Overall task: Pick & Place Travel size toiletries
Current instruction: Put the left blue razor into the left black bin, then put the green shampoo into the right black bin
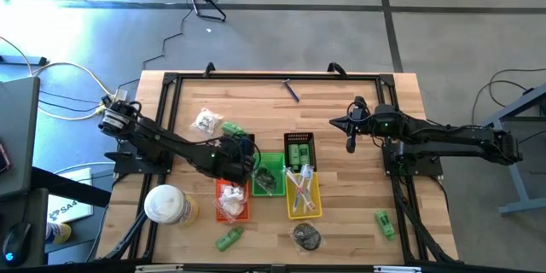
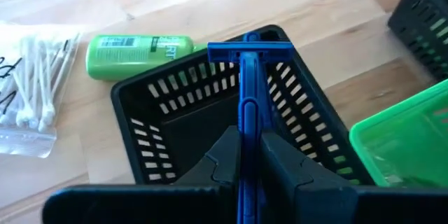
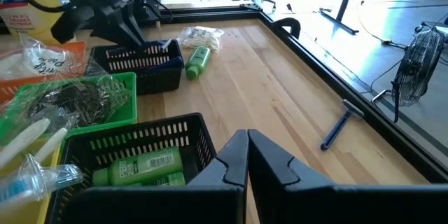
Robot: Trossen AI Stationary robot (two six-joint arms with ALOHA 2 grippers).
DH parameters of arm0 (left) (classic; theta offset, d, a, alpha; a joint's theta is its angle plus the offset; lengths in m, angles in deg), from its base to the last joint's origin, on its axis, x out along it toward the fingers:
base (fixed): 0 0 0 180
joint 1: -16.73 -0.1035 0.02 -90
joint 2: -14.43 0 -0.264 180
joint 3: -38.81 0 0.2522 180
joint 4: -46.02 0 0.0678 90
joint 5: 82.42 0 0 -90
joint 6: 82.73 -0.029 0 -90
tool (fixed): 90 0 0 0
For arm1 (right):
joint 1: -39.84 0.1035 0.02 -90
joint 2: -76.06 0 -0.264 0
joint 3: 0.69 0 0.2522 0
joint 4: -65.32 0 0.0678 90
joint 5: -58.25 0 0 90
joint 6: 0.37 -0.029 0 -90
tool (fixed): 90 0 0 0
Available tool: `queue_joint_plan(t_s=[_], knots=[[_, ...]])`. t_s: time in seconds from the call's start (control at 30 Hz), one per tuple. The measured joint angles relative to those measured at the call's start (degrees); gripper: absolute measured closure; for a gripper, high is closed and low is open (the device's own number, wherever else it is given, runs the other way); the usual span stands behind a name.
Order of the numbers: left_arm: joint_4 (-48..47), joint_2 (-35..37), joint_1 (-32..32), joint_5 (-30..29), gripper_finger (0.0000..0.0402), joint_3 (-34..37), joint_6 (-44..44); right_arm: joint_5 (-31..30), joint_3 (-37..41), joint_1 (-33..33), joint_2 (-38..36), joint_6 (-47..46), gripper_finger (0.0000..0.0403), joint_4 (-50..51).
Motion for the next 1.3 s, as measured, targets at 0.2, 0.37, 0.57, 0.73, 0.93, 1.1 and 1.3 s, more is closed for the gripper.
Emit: queue_joint_plan(t_s=[0.2,0.37,0.57,0.73,0.93,1.1,1.3], knots=[[-0.5,-0.3,0.0,0.1,0.0371,0.0,1.3,0.0,0.0,0.0,0.0,0.0,0.0401,0.0],[0.0,-0.3,0.0,0.2,0.0363,0.0,1.3,0.0,0.0,0.0,0.0,0.0,0.0401,-0.2],[0.0,-0.3,0.0,0.3,0.0331,0.0,1.2,0.0,0.0,0.0,0.0,0.0,0.0401,-0.2],[-0.4,-0.3,0.0,0.3,0.0315,0.0,0.9,0.0,0.0,0.0,0.0,0.0,0.0401,-0.2],[-0.2,-0.3,0.0,0.3,0.0299,0.0,-1.4,0.0,0.0,0.0,0.0,0.0,0.0401,-0.2],[0.4,0.2,-0.1,0.3,0.0303,0.0,-2.4,0.0,0.0,0.0,0.0,0.0,0.0401,-0.2],[1.9,3.0,-0.1,0.2,0.0339,0.0,-7.9,0.0,0.0,0.0,0.0,0.0,0.0401,-0.2]])
